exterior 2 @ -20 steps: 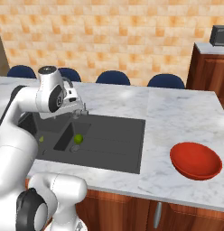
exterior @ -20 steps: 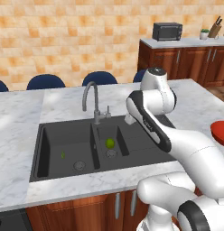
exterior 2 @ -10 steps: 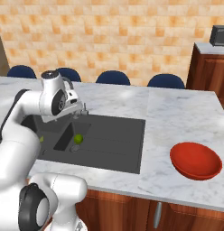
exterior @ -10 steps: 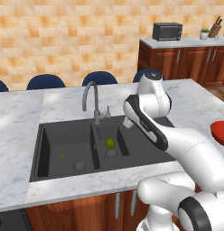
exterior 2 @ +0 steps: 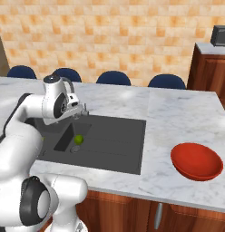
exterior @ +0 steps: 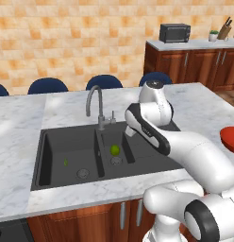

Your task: Remove the lemon wedge and lime from the sink. Then move the bowl and cup from the counter to the sink for washing.

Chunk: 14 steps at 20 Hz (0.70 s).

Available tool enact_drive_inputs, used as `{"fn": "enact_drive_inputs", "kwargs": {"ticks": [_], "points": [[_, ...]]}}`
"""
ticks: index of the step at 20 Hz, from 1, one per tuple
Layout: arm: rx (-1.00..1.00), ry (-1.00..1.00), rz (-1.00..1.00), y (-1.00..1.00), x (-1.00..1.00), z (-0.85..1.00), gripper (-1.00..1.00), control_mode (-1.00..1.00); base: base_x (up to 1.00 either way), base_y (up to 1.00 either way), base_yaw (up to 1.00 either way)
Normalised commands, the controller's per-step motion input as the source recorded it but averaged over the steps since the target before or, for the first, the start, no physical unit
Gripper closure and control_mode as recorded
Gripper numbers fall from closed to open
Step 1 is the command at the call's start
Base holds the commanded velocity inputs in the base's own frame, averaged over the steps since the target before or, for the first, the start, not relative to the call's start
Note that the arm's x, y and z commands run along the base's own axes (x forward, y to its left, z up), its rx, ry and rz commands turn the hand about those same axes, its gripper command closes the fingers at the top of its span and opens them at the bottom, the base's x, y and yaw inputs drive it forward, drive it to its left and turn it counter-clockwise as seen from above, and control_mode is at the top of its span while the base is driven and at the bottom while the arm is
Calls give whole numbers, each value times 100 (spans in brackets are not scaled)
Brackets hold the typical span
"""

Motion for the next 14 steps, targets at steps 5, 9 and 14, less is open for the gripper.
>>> {"fn": "enact_drive_inputs", "kwargs": {"ticks": [5,9,14], "points": [[0,0,0,9,24,-19,-100,-100,0,0,0],[0,0,0,14,24,-19,-100,-100,0,0,0],[0,0,0,13,20,-21,-100,-100,0,0,0]]}}
